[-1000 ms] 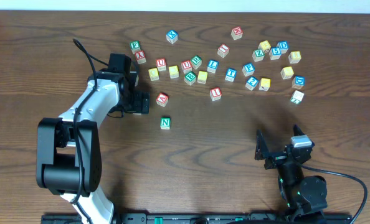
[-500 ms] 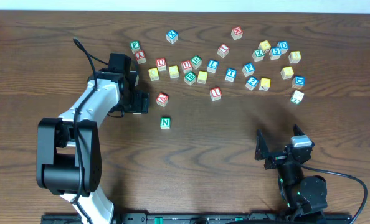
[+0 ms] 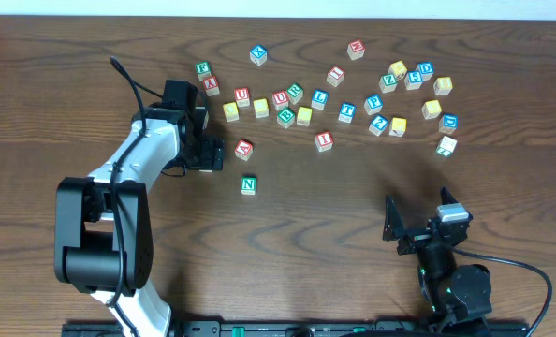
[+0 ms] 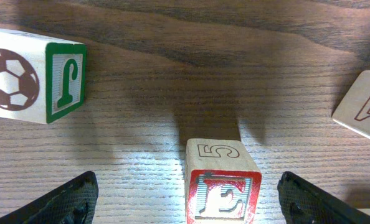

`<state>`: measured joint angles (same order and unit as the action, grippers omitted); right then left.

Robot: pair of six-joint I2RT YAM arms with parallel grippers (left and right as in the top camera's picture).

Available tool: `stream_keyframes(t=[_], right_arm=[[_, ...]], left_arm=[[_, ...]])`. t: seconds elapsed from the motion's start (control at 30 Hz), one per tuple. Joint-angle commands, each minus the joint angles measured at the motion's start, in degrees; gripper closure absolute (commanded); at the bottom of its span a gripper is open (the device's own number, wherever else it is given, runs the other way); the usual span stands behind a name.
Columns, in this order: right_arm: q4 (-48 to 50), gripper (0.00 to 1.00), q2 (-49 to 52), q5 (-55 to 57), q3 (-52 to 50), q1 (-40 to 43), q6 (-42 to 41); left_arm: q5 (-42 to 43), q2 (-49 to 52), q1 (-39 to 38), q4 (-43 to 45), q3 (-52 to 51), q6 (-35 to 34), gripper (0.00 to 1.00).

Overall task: Spell out NEURIPS
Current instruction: 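Lower the left gripper and grasp the red E block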

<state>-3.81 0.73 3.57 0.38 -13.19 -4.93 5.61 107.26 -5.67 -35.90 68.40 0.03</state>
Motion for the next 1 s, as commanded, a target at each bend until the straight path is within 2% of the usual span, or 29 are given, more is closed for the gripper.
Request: stream_keyframes(t=[0.0,0.77,0.97], right_arm=[[-0.24,0.01,-0.09,-0.11,-0.07,0.46,0.74],[-0.24,0.01,-0.09,-0.09,-0.07,0.46,0.74],[-0.24,0.01,-0.09,-0.09,-0.07,0.46,0.74]], left_arm=[[-1.14,0.17,0.09,-0.04,0.07,0.33,0.10],[-1.11,0.24,0.09,-0.70,-0.81,0.00,0.10],[-1.11,0.24,0.09,-0.17,-0.83,1.68,0.10]])
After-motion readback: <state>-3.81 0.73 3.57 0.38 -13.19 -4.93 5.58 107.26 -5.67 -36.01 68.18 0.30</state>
